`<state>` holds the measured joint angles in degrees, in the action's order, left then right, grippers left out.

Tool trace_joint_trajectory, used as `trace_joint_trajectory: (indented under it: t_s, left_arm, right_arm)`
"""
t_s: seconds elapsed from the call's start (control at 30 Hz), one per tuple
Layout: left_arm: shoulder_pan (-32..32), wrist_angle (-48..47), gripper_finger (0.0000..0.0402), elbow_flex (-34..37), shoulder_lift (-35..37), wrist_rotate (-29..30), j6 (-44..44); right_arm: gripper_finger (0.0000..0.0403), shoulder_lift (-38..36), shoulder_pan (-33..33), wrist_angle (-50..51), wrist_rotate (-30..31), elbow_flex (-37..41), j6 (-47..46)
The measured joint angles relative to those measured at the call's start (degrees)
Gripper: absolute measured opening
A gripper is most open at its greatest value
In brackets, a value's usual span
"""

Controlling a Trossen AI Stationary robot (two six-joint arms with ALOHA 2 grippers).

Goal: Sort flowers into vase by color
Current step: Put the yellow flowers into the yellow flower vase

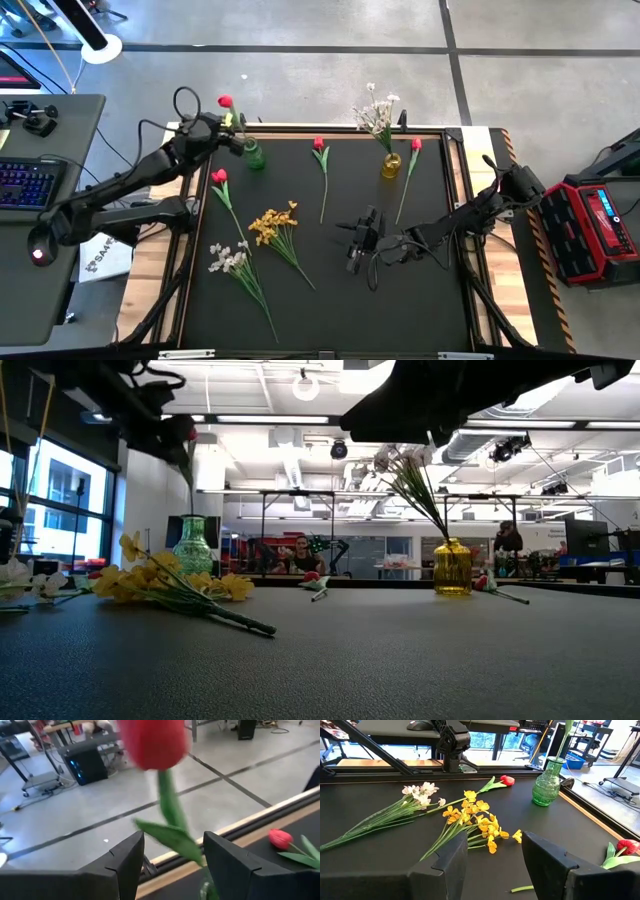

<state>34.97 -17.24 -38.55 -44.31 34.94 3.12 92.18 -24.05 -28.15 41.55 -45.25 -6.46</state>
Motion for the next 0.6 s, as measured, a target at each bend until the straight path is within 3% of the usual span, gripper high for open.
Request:
trace_joint_trajectory:
  t_s: [0.27,0.6]
  left_arm:
    - [-7.25,-11.46,0.0193,-6.94,0.0,0.03,4.93]
    - [-23.97,-11.72,0.0193,-6.68,-0.93,1.54,9.08]
  right_arm:
    - [0.0177,0.0,-0.07,0.16,-3.94,0.0,0.36]
    - [0.0177,-6.23,-1.11,14.45,-2.99,0.0,-9.17]
